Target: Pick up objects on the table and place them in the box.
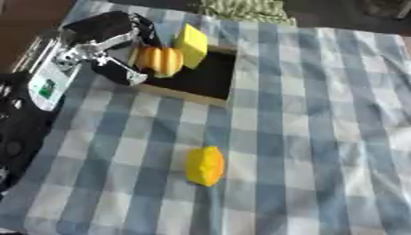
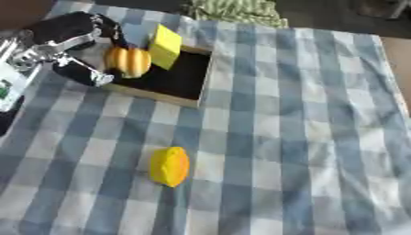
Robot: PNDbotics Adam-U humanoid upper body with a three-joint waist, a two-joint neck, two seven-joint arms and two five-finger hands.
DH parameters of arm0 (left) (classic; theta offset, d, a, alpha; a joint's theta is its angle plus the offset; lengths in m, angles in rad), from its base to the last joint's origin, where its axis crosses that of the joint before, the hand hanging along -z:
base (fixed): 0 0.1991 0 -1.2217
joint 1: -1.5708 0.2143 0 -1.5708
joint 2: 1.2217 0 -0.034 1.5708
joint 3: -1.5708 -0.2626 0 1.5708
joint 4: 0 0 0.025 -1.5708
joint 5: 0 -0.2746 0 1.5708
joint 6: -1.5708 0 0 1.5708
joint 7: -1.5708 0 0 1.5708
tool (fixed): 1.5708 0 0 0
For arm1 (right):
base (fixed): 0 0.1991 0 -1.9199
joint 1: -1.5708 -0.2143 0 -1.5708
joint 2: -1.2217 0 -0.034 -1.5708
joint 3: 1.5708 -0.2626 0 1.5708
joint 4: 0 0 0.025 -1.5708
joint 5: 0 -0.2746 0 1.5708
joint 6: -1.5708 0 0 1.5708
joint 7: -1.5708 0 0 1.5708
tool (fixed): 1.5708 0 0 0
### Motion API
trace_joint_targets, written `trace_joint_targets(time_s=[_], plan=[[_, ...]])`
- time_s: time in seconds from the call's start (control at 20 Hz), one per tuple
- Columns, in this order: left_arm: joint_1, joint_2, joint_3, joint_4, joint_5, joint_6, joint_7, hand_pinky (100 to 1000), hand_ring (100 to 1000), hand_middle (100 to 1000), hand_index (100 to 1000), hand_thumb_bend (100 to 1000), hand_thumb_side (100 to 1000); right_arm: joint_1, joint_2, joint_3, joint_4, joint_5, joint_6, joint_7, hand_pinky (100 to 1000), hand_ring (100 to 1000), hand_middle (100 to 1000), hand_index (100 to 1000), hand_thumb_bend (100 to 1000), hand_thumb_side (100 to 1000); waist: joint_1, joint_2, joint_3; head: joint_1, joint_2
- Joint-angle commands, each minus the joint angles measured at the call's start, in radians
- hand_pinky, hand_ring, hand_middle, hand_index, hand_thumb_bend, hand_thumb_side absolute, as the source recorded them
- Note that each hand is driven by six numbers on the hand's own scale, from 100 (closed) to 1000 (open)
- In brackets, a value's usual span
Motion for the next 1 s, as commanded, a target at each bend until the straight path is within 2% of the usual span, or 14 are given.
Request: trace_joint_targets(time_s=[0.05, 0.2, 0.45, 0.8, 1.0], plan=[[-0.02, 0.004, 0.012, -0.003, -0.028, 0.01, -0.004, 828, 731, 647, 758, 348, 175, -0.007, -0.018, -0.016, -0.012, -0.012, 0.004, -0.003, 985, 886, 508, 700, 100, 470, 0.001, -0.016, -0.002, 0.002, -0.009], [-0.019, 0.004, 0.016, -0.003, -0.052, 0.025, -0.005, 839, 754, 681, 794, 401, 174, -0.006, -0.016, -0.016, -0.012, -0.013, 0.005, -0.001, 986, 885, 506, 700, 100, 470, 0.001, -0.016, -0.002, -0.002, -0.008], [-0.015, 0.001, 0.019, 0.0, -0.095, 0.055, 0.006, 844, 762, 693, 819, 437, 166, -0.003, -0.01, -0.019, -0.012, -0.014, 0.007, 0.001, 987, 885, 504, 699, 100, 470, 0.001, -0.017, -0.002, -0.002, -0.007], [-0.01, 0.002, 0.021, -0.004, -0.111, 0.061, 0.015, 840, 759, 689, 816, 437, 164, -0.001, -0.007, -0.019, -0.011, -0.013, 0.01, 0.004, 987, 886, 504, 700, 100, 470, 0.001, -0.019, -0.002, -0.004, -0.006], [-0.003, 0.008, 0.019, -0.036, -0.086, 0.062, 0.013, 839, 750, 671, 804, 377, 152, 0.001, -0.007, -0.021, -0.01, -0.011, 0.01, 0.007, 987, 887, 505, 700, 100, 470, 0.001, -0.021, -0.001, -0.005, -0.004]])
